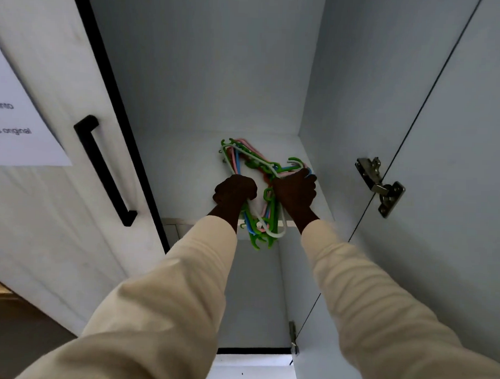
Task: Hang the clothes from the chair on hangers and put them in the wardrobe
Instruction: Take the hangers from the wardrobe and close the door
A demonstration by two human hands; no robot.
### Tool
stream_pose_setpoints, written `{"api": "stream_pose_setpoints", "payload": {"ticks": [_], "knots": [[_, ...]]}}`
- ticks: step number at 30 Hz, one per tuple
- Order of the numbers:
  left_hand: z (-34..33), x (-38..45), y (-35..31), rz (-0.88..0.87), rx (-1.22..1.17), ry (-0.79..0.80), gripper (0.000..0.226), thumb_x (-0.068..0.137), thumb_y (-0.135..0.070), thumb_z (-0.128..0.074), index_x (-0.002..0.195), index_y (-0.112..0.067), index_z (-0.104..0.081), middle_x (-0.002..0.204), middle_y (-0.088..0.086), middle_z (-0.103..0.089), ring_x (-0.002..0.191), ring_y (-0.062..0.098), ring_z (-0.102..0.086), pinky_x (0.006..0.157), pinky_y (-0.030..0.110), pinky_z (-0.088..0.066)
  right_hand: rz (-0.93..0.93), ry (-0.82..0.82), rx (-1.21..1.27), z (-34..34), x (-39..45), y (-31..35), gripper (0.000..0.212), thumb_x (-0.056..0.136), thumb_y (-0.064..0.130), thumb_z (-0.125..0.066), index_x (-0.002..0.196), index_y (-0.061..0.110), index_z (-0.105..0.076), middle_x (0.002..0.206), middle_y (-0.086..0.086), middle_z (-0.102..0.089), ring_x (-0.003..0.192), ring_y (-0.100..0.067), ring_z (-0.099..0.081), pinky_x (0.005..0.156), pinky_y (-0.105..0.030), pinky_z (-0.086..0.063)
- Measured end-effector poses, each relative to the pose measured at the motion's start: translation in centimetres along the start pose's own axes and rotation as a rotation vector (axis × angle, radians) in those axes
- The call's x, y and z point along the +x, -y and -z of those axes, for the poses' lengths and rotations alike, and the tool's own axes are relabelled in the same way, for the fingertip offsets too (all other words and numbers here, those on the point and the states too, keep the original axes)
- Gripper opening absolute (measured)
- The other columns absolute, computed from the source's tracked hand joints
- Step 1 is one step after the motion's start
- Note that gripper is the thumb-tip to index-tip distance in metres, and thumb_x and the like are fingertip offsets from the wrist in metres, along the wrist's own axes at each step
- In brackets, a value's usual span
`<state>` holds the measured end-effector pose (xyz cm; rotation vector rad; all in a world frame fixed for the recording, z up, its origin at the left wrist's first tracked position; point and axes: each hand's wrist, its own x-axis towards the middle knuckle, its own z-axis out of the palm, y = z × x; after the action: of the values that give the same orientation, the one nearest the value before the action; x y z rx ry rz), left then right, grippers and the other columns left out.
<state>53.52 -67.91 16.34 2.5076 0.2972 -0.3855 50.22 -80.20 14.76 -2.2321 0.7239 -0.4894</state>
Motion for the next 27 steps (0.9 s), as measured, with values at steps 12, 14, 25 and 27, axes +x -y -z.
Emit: {"api": "stream_pose_setpoints", "payload": {"ticks": [12,14,25,27], "knots": [[-3.3,-12.8,12.1,-0.049,-0.606,0.125,0.024,0.087,-0.003,-0.054,0.107,0.007,-0.063,0.088,0.018,-0.071,0.088,0.037,-0.068,0.077,0.040,-0.057,-0.378,0.441,0.831,1.9,-17.8,-4.1,0.010,0.078,-0.001,-0.064,0.070,-0.001,-0.060,0.063,-0.014,-0.050,0.046,-0.024,-0.046,0.054,-0.030,-0.044],[-3.6,-16.4,14.8,0.033,-0.908,0.227,0.007,0.083,0.016,-0.048,0.085,0.014,-0.055,0.056,0.021,-0.061,0.059,0.034,-0.064,0.061,0.042,-0.058,-0.385,0.390,0.893,2.4,-21.6,-5.1,0.018,0.077,-0.007,-0.057,0.061,0.000,-0.055,0.057,-0.014,-0.045,0.041,-0.023,-0.041,0.052,-0.029,-0.039],[-4.8,-27.7,23.8,0.145,-1.156,0.186,0.030,0.094,-0.014,-0.056,0.066,-0.015,-0.044,0.041,-0.001,-0.037,0.028,0.011,-0.031,0.045,0.018,-0.027,-0.281,0.442,0.822,6.4,-36.7,-8.8,0.015,0.089,0.005,-0.065,0.081,0.008,-0.053,0.062,-0.013,-0.046,0.049,-0.022,-0.049,0.046,-0.027,-0.048],[-5.0,-29.1,25.0,0.133,-1.168,0.098,0.030,0.091,-0.013,-0.061,0.066,-0.015,-0.044,0.033,-0.004,-0.031,0.025,0.009,-0.026,0.039,0.013,-0.024,-0.264,0.476,0.780,7.0,-38.8,-9.5,0.019,0.087,0.011,-0.070,0.077,0.010,-0.054,0.062,-0.013,-0.048,0.051,-0.025,-0.051,0.056,-0.035,-0.051]]}}
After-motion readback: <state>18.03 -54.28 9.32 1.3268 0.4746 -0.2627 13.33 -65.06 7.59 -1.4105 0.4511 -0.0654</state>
